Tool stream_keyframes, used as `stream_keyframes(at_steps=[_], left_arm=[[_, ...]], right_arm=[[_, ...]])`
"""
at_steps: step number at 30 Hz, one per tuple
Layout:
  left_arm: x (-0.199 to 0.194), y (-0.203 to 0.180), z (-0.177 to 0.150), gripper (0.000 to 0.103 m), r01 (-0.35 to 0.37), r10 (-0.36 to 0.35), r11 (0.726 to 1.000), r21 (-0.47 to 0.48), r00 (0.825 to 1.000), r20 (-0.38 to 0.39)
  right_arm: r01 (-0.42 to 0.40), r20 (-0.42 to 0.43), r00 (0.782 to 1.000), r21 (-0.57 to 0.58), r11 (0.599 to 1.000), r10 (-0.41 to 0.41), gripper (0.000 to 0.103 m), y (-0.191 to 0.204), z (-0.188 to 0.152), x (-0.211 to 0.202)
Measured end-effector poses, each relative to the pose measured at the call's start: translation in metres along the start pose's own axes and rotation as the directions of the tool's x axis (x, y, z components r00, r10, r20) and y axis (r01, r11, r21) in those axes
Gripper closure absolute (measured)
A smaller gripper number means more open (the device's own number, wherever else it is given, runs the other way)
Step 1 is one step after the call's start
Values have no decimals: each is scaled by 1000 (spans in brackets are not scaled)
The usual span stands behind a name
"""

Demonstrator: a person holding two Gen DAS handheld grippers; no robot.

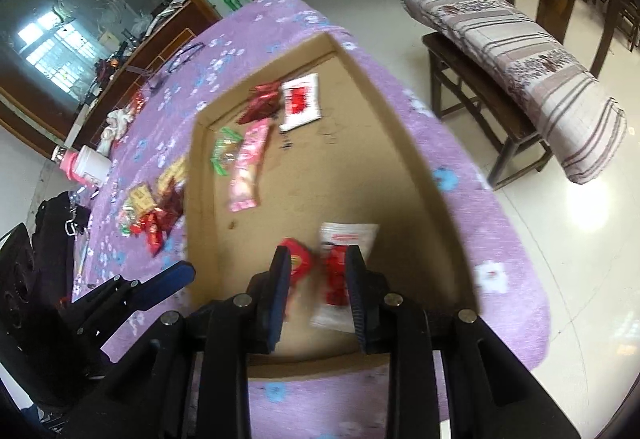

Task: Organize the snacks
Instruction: 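Move both open grippers back over the snack pile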

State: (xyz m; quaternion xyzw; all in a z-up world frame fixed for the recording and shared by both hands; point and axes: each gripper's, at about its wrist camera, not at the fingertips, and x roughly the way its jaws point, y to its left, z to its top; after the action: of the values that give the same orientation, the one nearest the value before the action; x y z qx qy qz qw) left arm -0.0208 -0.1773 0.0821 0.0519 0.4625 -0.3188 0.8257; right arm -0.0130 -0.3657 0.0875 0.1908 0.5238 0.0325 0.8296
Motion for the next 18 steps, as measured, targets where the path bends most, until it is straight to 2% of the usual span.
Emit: stream_keyframes(at_steps=[8, 13, 18], left_arm=[[-38, 73, -34, 55, -62, 66, 986, -157, 998, 19], [-59, 122, -62, 55, -117, 124, 955, -273, 992, 8], [-82, 162, -89, 55, -170, 180, 920, -354, 984, -4]], right_arm=[[-46, -34, 998, -69, 997, 43, 76, 65, -5, 22], [-109, -97, 991, -146, 983, 95, 76, 115, -6, 44], [-193, -178, 972, -210, 958, 156, 76, 172, 2, 73]])
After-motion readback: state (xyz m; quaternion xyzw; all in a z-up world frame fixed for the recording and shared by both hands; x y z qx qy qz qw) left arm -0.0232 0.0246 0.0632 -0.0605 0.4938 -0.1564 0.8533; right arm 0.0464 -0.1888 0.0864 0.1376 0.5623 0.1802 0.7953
